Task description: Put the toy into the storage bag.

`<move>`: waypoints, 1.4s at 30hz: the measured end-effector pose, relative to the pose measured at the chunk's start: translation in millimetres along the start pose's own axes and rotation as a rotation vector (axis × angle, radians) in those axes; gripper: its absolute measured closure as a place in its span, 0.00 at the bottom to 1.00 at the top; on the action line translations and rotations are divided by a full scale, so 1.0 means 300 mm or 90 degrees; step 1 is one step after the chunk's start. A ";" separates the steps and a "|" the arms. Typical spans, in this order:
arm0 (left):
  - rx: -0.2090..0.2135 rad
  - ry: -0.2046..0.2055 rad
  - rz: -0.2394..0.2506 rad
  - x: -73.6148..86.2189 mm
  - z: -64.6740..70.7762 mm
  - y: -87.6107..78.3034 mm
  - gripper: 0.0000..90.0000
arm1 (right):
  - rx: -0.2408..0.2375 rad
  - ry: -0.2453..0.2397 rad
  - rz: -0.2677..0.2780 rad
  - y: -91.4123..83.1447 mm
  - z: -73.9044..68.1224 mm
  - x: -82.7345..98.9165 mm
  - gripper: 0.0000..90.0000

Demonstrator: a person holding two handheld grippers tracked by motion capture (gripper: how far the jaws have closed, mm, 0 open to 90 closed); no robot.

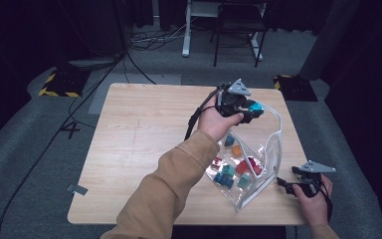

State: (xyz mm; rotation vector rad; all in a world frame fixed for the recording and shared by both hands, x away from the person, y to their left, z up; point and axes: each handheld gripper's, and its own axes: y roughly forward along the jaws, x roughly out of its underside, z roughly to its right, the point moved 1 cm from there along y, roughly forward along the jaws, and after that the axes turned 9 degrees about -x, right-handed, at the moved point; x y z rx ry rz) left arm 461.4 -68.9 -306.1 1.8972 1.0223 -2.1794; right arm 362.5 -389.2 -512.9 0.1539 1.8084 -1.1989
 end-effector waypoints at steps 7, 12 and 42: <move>-0.007 0.004 -0.015 0.020 0.008 0.030 0.65 | 0.000 0.000 -0.001 -0.001 0.000 0.000 0.18; -0.004 0.005 -0.029 0.036 0.013 0.051 0.65 | 0.000 0.000 -0.001 -0.001 0.000 0.000 0.18; -0.065 0.017 -0.007 0.092 0.055 -0.192 0.36 | 0.000 0.000 -0.001 0.000 0.000 0.000 0.18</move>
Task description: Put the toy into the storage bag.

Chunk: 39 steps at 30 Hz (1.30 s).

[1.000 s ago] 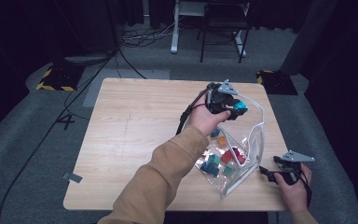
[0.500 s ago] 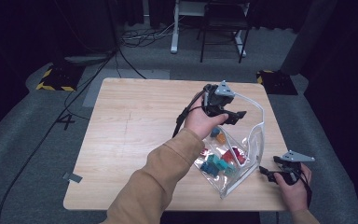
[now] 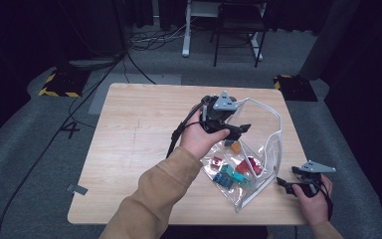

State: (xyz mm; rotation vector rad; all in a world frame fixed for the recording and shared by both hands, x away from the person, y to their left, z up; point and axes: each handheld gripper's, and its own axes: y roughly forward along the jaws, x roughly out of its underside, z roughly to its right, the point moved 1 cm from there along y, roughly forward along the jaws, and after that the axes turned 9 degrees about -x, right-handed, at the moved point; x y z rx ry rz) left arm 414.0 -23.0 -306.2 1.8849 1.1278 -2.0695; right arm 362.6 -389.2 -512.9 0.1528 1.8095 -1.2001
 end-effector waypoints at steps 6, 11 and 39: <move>-0.020 0.000 -0.003 0.054 -0.009 -0.081 0.36 | 0.000 0.000 0.001 0.002 0.001 -0.001 0.17; -0.034 -0.004 -0.004 0.107 -0.009 -0.147 0.36 | -0.001 0.001 0.000 0.003 0.001 -0.003 0.17; -0.127 -0.070 -0.115 0.593 -0.058 -0.304 0.33 | -0.002 -0.001 -0.002 0.003 0.002 -0.004 0.17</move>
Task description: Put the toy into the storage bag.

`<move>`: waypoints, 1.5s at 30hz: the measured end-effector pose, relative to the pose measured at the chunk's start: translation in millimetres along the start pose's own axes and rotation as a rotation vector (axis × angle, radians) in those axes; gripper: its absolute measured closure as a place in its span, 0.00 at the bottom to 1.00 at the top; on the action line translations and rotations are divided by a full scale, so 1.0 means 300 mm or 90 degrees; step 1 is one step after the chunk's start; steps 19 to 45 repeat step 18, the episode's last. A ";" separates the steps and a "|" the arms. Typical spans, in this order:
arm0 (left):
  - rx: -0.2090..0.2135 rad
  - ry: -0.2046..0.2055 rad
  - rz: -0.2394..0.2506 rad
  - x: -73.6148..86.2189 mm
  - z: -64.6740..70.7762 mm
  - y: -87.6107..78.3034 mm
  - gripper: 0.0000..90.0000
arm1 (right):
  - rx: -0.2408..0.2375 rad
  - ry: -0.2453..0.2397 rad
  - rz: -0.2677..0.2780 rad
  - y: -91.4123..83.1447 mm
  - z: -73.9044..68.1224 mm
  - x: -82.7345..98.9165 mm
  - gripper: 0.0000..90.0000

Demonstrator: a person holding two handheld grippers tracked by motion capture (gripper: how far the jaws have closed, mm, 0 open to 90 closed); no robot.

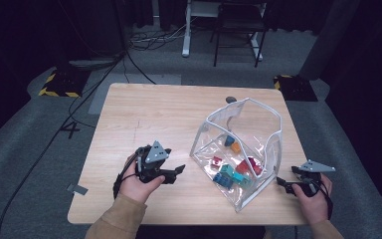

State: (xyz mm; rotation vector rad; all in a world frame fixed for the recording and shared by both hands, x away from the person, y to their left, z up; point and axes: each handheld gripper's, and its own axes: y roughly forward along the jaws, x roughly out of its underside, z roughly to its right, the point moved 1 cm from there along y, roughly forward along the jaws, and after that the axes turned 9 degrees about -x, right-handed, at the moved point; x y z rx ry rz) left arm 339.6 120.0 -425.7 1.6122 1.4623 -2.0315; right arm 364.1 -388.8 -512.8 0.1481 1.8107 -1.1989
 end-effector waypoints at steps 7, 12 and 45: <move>-0.028 -0.021 -0.041 0.121 -0.008 0.031 0.33 | 0.000 0.000 0.000 0.000 0.000 0.000 0.17; -0.035 -0.032 -0.064 0.192 -0.009 0.051 0.33 | 0.000 0.000 0.000 0.000 0.000 0.000 0.17; -0.030 -0.041 -0.071 0.257 -0.007 0.066 0.32 | 0.000 0.000 0.000 0.000 0.000 0.000 0.17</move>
